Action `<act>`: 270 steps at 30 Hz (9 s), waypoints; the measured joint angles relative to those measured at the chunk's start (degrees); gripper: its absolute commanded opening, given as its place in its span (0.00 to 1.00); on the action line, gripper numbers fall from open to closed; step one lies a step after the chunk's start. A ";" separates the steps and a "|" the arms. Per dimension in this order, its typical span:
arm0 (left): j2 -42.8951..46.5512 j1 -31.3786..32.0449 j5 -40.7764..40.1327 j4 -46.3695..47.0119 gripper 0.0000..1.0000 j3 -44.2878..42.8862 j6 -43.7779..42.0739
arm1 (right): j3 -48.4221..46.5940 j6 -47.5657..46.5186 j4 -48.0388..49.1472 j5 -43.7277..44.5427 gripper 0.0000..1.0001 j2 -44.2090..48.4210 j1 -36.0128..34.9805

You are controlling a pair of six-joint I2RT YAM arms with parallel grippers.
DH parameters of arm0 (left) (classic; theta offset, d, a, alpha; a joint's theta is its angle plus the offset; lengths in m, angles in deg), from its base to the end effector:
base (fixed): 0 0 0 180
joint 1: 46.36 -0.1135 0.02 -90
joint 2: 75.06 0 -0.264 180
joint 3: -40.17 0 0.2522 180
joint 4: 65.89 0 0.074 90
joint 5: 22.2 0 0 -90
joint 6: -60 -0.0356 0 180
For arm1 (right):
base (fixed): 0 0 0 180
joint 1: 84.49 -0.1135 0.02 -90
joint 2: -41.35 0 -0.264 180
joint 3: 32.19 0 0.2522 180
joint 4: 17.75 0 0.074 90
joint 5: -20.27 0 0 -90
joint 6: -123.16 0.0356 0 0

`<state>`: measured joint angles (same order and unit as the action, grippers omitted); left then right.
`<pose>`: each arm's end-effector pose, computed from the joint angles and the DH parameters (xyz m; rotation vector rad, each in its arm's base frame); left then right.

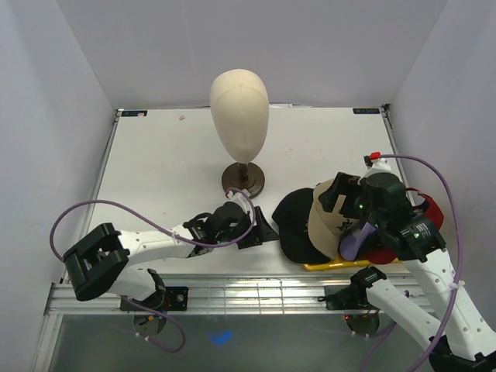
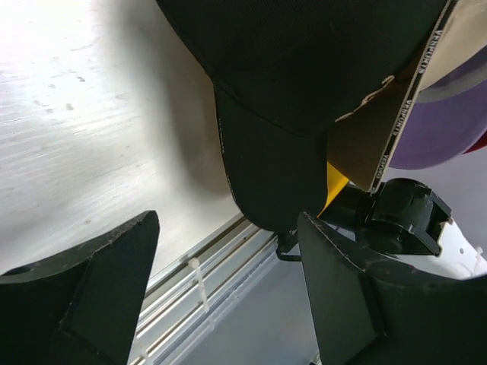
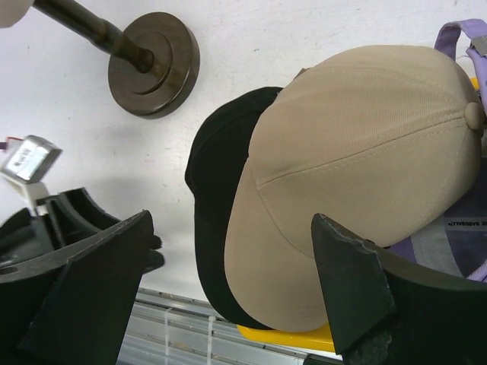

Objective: Stack the hats

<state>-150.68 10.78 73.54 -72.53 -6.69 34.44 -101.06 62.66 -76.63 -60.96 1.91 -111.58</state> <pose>0.1406 -0.2243 0.1845 -0.0947 2.5005 -1.1881 0.1190 0.0548 0.3515 0.1386 2.1040 0.4407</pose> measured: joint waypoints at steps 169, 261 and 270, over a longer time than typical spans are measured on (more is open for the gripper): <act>-9.88 -46.34 45.13 52.46 0.00 -39.12 42.42 | -23.65 7.63 19.78 -17.77 0.91 -12.72 0.02; -15.74 -56.28 56.76 70.44 0.41 -13.35 50.88 | -4.61 7.87 26.14 -18.05 0.92 -5.73 0.02; -15.37 -56.28 57.72 69.85 0.41 -13.38 50.88 | -4.04 8.33 31.98 -22.62 1.00 -9.60 0.02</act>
<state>-166.04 -45.50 131.26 -2.68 -20.07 85.33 -105.11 70.99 -44.65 -83.58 -7.69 -111.56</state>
